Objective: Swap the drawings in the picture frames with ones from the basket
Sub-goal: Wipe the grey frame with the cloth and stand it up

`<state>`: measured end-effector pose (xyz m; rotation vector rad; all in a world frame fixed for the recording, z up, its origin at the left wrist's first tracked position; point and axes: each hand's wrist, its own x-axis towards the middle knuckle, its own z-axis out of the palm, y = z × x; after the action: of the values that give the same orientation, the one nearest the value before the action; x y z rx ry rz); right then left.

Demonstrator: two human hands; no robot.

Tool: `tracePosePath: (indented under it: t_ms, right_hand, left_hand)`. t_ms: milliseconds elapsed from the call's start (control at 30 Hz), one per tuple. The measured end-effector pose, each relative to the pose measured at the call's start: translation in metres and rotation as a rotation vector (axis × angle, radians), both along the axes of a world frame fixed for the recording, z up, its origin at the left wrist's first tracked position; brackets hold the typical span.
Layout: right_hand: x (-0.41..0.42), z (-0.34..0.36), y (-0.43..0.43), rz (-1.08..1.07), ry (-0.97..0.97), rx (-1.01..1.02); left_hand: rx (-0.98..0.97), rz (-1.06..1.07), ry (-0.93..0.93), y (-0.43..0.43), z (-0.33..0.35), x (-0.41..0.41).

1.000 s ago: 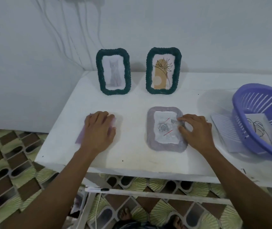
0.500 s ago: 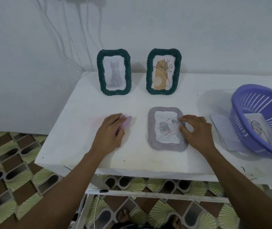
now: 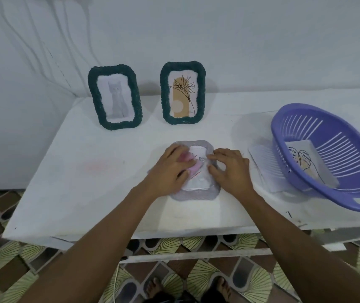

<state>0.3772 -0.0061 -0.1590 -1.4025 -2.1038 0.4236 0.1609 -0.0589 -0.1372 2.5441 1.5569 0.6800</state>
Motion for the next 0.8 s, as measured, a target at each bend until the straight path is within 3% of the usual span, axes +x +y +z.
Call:
tracePosePath:
  t_ms: [100, 200, 500, 800]
  right_hand:
    - [-0.001, -0.001, 0.001, 0.002, 0.016, -0.001]
    - [-0.001, -0.003, 0.0, 0.004, 0.025, 0.001]
    - [0.002, -0.002, 0.0, 0.028, 0.032, -0.022]
    - [0.004, -0.001, 0.004, 0.023, 0.125, -0.053]
  left_hand:
    - [-0.017, -0.093, -0.052, -0.025, -0.003, 0.001]
    - [-0.069, -0.054, -0.099, -0.038, -0.01, -0.001]
    - [-0.054, 0.184, 0.08, 0.03, 0.004, 0.014]
    - [-0.134, -0.087, -0.006, -0.018, -0.005, 0.013]
